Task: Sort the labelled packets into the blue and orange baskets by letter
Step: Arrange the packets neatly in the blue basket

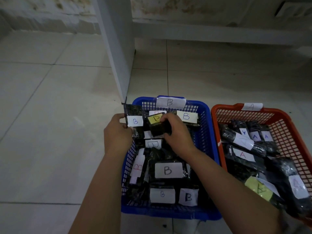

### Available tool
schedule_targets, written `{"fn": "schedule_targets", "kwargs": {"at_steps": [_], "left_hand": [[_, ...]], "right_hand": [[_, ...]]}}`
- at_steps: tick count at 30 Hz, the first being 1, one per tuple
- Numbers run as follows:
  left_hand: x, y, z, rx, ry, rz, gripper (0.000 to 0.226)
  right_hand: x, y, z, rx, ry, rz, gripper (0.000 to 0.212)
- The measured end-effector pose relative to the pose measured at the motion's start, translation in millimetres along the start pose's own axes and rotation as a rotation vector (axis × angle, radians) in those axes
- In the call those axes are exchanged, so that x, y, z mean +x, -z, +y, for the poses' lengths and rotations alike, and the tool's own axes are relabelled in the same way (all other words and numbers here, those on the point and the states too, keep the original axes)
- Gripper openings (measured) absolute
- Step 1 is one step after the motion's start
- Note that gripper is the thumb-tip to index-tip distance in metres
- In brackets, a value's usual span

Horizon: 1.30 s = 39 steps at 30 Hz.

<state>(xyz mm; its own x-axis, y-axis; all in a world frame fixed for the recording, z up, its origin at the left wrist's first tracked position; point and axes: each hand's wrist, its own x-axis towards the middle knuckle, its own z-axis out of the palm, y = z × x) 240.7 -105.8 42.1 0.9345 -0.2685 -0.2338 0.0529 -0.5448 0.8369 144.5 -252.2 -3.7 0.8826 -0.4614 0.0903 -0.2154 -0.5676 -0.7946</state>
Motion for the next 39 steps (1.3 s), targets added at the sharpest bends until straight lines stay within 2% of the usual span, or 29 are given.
{"fn": "schedule_targets", "kwargs": {"at_steps": [3,7,11,16,18,21,23,28,30,32,35,39], "left_hand": [[-1,1,-1,-0.004,0.013,-0.006,0.043],[-1,0,-3,0.001,0.035,-0.032,0.041],[0,2,-4,-0.005,0.046,-0.030,0.041],[5,3,-6,-0.038,0.059,0.013,0.042],[5,1,-6,-0.041,0.064,-0.011,0.042],[3,-5,-7,-0.018,0.056,-0.077,0.042],[2,-8,-7,0.003,0.036,-0.097,0.042],[-1,-12,-4,0.066,-0.005,-0.138,0.042],[-3,-13,-4,0.065,-0.010,-0.165,0.042],[-4,-14,-2,0.062,-0.024,-0.189,0.042],[-5,-16,1,0.054,-0.053,-0.222,0.045],[-6,-19,2,0.075,-0.092,-0.269,0.047]], "right_hand": [[4,3,4,0.046,-0.061,-0.143,0.037],[8,12,-2,0.270,-0.215,-0.135,0.047],[20,12,-4,0.056,-0.227,-0.202,0.052],[20,1,-12,0.170,-0.305,-0.293,0.044],[15,3,-9,0.210,-0.341,-0.278,0.036],[8,33,6,0.046,-0.366,-0.128,0.030],[5,60,16,-0.127,-0.382,-0.090,0.028],[-3,69,20,-0.519,-0.368,-0.433,0.037],[-8,58,18,-0.501,-0.370,-0.469,0.039],[-11,50,20,-0.465,-0.378,-0.437,0.039],[-10,47,22,-0.507,-0.391,-0.415,0.030],[-6,54,24,-0.560,-0.386,-0.490,0.021]]}}
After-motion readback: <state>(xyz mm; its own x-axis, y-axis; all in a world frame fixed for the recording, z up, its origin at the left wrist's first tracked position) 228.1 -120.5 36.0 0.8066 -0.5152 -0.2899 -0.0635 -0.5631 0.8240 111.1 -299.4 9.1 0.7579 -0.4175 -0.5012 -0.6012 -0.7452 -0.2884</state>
